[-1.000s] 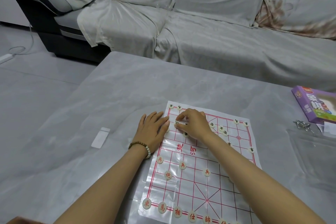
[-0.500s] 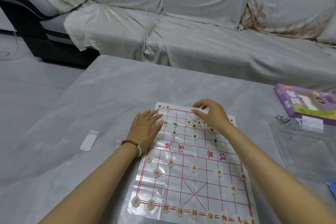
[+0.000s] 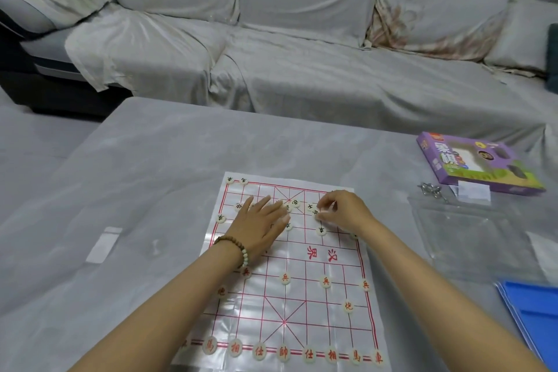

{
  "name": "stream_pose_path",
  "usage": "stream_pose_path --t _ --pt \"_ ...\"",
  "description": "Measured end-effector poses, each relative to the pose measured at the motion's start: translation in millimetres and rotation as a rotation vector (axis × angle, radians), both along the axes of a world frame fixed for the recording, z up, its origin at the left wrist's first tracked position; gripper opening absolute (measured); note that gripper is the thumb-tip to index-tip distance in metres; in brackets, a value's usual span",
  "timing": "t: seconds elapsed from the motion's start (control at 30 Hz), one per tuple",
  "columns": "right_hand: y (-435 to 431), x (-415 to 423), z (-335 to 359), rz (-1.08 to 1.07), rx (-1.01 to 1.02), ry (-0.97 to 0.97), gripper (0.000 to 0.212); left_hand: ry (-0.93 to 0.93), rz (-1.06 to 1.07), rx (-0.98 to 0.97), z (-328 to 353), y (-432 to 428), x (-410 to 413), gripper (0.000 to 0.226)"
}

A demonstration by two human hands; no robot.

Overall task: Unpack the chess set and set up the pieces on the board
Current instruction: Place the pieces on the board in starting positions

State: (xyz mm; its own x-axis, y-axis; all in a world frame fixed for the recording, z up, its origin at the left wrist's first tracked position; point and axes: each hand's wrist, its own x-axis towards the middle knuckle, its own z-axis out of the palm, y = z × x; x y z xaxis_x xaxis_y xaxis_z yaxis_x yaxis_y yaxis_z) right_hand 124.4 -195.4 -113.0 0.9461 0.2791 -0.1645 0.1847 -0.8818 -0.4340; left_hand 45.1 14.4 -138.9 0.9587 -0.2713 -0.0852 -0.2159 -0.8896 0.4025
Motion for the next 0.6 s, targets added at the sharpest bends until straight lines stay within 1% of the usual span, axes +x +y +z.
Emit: stream_pose_path --t 0.17,0.47,0.6 --pt "2.3 1.0 -5.3 0.020 -0.003 -0.025 0.021 0.006 0.006 0.012 1.2 -3.1 -1.1 0.090" --pt "30.9 6.0 -4.2 0.083 0.067 -0.101 0.029 -0.001 0.068 0.003 1.4 4.5 -4.7 0.092" --pt "43.4 9.7 -6.4 0.141 0.020 -0.124 0.021 -0.018 0.092 -0.012 6.0 7.1 -6.3 0.092"
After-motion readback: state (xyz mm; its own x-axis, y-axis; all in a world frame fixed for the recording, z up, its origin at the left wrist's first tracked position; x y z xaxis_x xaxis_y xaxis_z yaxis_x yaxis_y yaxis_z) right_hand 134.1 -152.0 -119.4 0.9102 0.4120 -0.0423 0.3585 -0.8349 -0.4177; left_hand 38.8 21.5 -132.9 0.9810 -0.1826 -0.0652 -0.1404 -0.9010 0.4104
